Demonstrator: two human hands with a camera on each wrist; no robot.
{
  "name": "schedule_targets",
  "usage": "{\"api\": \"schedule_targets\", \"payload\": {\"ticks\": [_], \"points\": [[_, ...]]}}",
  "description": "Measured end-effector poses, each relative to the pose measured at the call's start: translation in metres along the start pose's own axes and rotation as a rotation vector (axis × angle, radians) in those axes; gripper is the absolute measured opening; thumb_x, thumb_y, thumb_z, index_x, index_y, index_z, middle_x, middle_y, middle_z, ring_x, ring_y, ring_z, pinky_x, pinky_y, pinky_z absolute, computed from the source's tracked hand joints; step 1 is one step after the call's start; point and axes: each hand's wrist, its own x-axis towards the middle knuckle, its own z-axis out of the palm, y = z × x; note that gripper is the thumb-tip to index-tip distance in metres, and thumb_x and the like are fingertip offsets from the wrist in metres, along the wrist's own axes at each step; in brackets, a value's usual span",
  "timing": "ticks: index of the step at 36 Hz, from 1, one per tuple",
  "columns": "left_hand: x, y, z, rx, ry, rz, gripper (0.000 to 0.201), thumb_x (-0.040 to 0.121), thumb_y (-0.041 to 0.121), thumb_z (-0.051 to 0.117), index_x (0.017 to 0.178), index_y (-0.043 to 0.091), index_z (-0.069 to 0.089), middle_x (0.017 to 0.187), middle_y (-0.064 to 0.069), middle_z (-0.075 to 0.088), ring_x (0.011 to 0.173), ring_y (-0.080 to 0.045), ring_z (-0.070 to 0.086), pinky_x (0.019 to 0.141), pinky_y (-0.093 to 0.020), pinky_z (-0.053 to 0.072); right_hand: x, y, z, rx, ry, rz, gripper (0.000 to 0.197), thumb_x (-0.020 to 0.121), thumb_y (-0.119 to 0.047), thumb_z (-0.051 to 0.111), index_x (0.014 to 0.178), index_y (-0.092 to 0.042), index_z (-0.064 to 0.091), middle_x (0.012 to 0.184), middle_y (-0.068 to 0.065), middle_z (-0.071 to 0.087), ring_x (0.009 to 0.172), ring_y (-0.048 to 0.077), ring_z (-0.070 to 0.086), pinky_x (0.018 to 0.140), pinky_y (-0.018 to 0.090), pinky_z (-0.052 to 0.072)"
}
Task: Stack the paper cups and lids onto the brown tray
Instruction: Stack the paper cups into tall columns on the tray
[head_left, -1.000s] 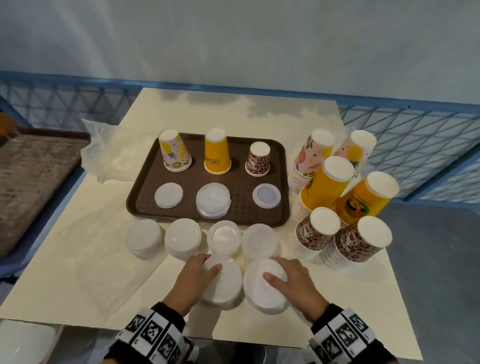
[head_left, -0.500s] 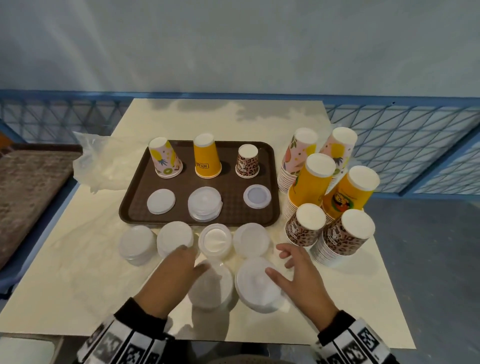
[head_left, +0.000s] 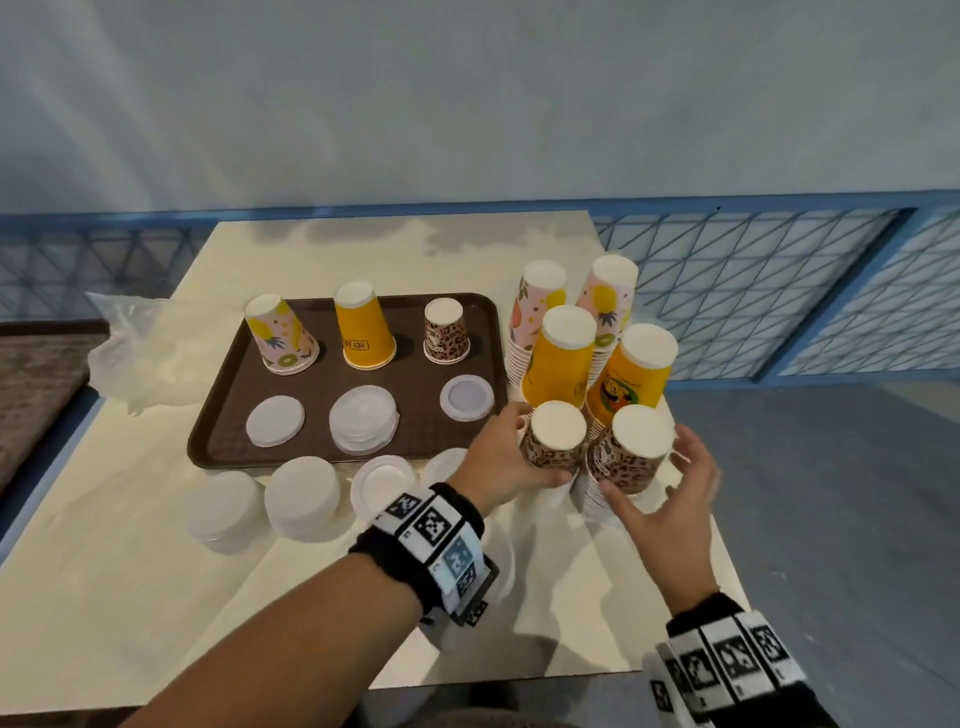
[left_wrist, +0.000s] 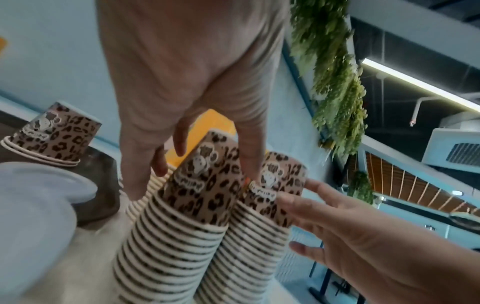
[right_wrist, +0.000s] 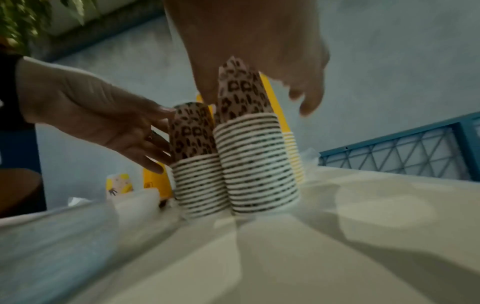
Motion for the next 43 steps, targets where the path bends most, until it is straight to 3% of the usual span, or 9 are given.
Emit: {"api": "schedule_targets", "payload": {"ticks": [4,12,20,25,27,30,35,39,43], "points": [[0.011,-0.009,0.012,0.037,0.006,-0.024,0.082,0.059,0.016,0.086,0.13,0.012,0.045,0.13,-0.007,0.058,0.122,-0.024,0.052,0.104,-0.042,0.042,0.002,0.021,0.011,0.014,-0.16,0.143,0.093,0.061,-0.012,0.085,0.137,-0.01,0.032,0.135,0.012,0.042,0.126,0.029,0.042,0.101,0.046,0.042],[0.02,-0.02,0.022,0.07,-0.066,-0.149,0.09,0.056,0.012,0.087,0.134,0.011,0.041,0.133,-0.006,0.057,0.126,-0.023,0.05,0.107,-0.038,0.04,0.009,0.034,0.025,-0.054,-0.241,0.277,0.086,0.056,-0.023,0.089,0.127,-0.015,0.043,0.125,0.008,0.061,0.114,0.029,0.058,0.089,0.036,0.048],[0.02,-0.02,0.027,0.174,-0.036,-0.119,0.08,0.061,0.015,0.084,0.13,0.011,0.044,0.129,-0.008,0.058,0.122,-0.026,0.053,0.101,-0.033,0.043,0.015,0.018,0.016,-0.092,-0.249,0.313,0.078,0.057,-0.026,0.087,0.124,-0.019,0.046,0.121,0.006,0.065,0.111,0.029,0.061,0.082,0.027,0.042],[0.008,-0.01,0.014,0.073,-0.016,-0.014,0.083,0.057,0.01,0.086,0.129,0.014,0.045,0.127,-0.007,0.061,0.12,-0.024,0.055,0.101,-0.035,0.044,0.014,-0.004,0.002,0.015,-0.204,0.212,0.076,0.057,-0.016,0.088,0.119,-0.026,0.045,0.114,0.005,0.066,0.104,0.026,0.061,0.082,0.028,0.042],[0.002,-0.004,0.003,0.011,-0.008,0.037,0.088,0.052,0.011,0.088,0.129,0.016,0.046,0.126,-0.004,0.062,0.119,-0.022,0.056,0.102,-0.039,0.045,0.012,-0.017,-0.001,0.07,-0.203,0.164,0.077,0.058,-0.015,0.088,0.113,-0.036,0.038,0.107,-0.002,0.063,0.096,0.018,0.058,0.081,0.029,0.042],[-0.005,-0.001,-0.019,-0.073,-0.004,0.058,0.085,0.05,0.012,0.089,0.124,0.023,0.05,0.121,0.005,0.064,0.114,-0.014,0.058,0.101,-0.04,0.046,0.008,-0.036,0.002,0.126,-0.217,0.109,0.082,0.057,-0.012,0.088,0.112,-0.038,0.034,0.1,-0.013,0.058,0.092,0.011,0.054,0.079,0.026,0.04],[-0.007,-0.001,-0.063,-0.116,0.013,0.101,0.082,0.044,0.024,0.089,0.118,0.032,0.054,0.114,0.011,0.067,0.109,-0.009,0.062,0.097,-0.042,0.05,0.014,-0.065,0.024,0.177,-0.227,0.002,0.078,0.056,-0.014,0.088,0.106,-0.048,0.039,0.101,-0.022,0.06,0.091,-0.001,0.058,0.07,0.008,0.042],[0.006,0.001,-0.104,-0.103,0.075,0.154,0.083,0.045,0.024,0.089,0.12,0.027,0.053,0.113,0.01,0.068,0.11,-0.009,0.062,0.097,-0.037,0.051,0.027,-0.089,0.046,0.274,-0.235,-0.041,0.074,0.058,-0.009,0.087,0.109,-0.041,0.045,0.102,-0.032,0.058,0.089,-0.023,0.056,0.07,-0.001,0.043],[0.038,0.0,-0.141,-0.137,0.149,0.172,0.078,0.054,0.007,0.087,0.124,0.015,0.053,0.112,0.007,0.066,0.109,-0.011,0.059,0.082,-0.013,0.05,0.032,-0.103,0.068,0.288,-0.221,-0.035,0.074,0.057,-0.01,0.087,0.118,-0.025,0.047,0.106,-0.022,0.061,0.098,-0.013,0.058,0.078,0.005,0.045]]}}
